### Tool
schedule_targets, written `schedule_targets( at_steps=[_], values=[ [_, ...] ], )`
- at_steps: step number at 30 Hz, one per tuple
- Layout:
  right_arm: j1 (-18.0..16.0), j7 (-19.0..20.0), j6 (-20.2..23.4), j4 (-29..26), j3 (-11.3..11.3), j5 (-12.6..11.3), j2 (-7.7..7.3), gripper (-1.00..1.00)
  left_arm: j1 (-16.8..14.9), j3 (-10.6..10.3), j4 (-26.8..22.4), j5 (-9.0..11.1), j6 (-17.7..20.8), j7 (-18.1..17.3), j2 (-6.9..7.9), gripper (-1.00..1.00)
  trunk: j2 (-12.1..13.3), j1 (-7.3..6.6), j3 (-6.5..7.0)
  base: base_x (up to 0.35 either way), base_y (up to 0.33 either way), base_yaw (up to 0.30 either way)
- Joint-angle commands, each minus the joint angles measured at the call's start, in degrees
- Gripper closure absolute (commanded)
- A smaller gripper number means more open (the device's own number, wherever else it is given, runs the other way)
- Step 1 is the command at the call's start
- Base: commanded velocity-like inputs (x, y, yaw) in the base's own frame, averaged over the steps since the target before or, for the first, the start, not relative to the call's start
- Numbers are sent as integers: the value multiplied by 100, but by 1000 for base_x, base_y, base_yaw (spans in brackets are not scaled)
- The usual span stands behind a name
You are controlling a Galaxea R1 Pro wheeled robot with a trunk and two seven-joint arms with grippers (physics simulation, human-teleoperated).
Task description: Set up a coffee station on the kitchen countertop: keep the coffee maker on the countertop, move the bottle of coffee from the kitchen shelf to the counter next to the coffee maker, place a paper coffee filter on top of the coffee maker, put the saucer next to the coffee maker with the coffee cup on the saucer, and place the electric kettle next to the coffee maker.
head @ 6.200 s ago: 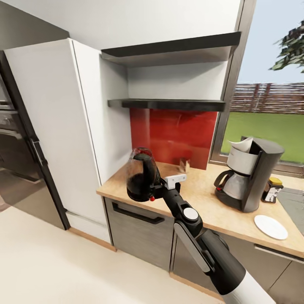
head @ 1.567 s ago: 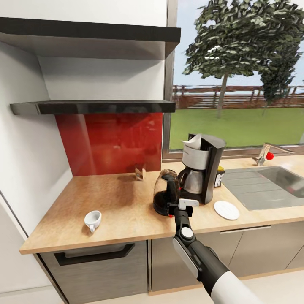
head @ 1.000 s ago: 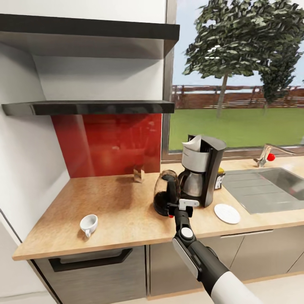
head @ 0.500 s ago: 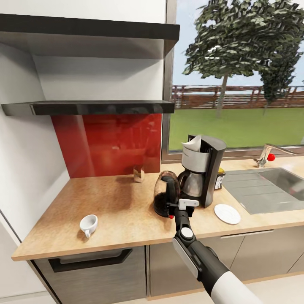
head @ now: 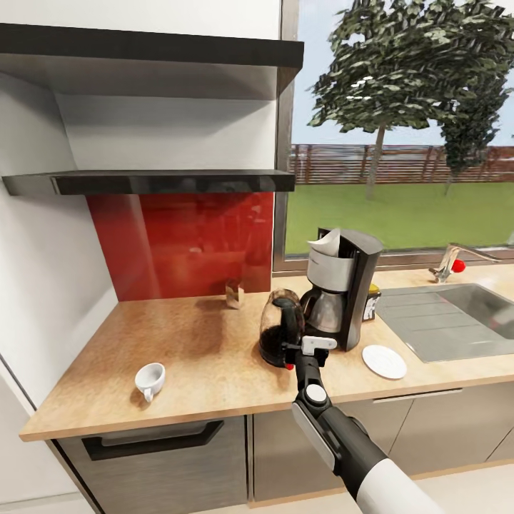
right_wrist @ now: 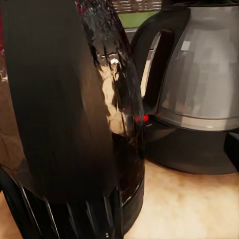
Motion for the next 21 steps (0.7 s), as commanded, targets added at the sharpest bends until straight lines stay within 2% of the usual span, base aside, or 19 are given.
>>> schedule_targets(
  at_steps=[1,7,11,17,21],
  values=[
    [-6,-28,-48,3,22,-60,-3,-100,-5,-41,5,32,-20,2,-2,-100,-13,4,-13,0,0,0],
    [-7,-27,-48,3,22,-61,-2,-100,-8,-53,5,32,-18,2,-1,-100,-13,4,-13,0,0,0],
    [-7,-25,-48,3,22,-61,-2,-100,-76,-64,-11,34,-34,-3,71,-100,-13,4,-13,-106,0,0],
    [-7,-24,-48,3,29,-61,-2,-100,-237,-41,-680,46,-238,-39,451,-100,-13,4,-13,-47,0,0],
    [-6,-23,-48,3,30,-61,12,-100,-254,370,-1125,50,-290,-295,556,-100,-13,4,-13,-2,0,0]
  ],
)
